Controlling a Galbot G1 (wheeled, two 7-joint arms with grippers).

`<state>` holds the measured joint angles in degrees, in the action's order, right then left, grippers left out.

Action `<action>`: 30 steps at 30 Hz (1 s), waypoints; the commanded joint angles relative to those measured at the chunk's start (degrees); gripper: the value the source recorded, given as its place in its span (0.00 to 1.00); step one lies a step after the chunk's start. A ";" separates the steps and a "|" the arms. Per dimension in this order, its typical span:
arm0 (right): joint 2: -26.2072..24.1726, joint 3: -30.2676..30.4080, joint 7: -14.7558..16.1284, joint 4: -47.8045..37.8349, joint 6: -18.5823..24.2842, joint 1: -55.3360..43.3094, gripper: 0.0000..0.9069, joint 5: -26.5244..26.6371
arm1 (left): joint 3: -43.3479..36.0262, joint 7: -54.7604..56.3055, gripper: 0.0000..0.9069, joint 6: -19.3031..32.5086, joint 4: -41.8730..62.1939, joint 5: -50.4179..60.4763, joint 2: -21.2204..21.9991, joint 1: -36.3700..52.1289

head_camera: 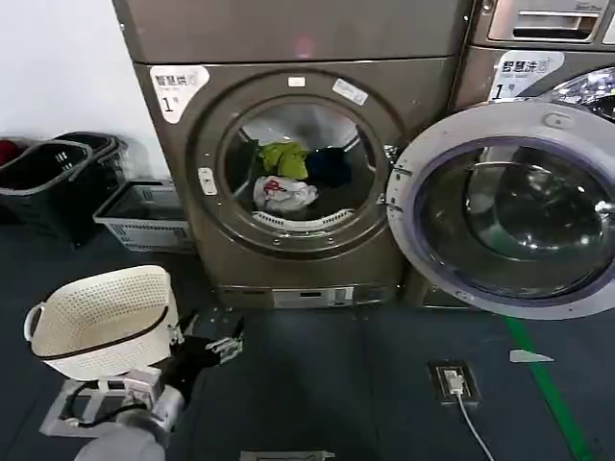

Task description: Grasp the clothes from the dryer.

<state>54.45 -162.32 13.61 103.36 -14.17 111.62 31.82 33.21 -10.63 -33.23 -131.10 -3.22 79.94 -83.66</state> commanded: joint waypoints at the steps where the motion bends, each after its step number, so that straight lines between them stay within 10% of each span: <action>1: 0.00 0.09 0.06 0.15 0.11 -0.12 1.00 0.31 | -0.22 -0.03 1.00 -0.05 -0.02 0.09 0.09 0.01; 30: 0.89 -0.01 0.11 0.12 3.10 -0.11 1.00 2.92 | -1.58 -0.47 1.00 0.21 0.27 0.29 0.95 0.48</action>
<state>55.35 -162.28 13.79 103.44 -11.79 111.47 34.02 31.67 -11.08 -33.06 -130.79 -2.95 80.89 -83.19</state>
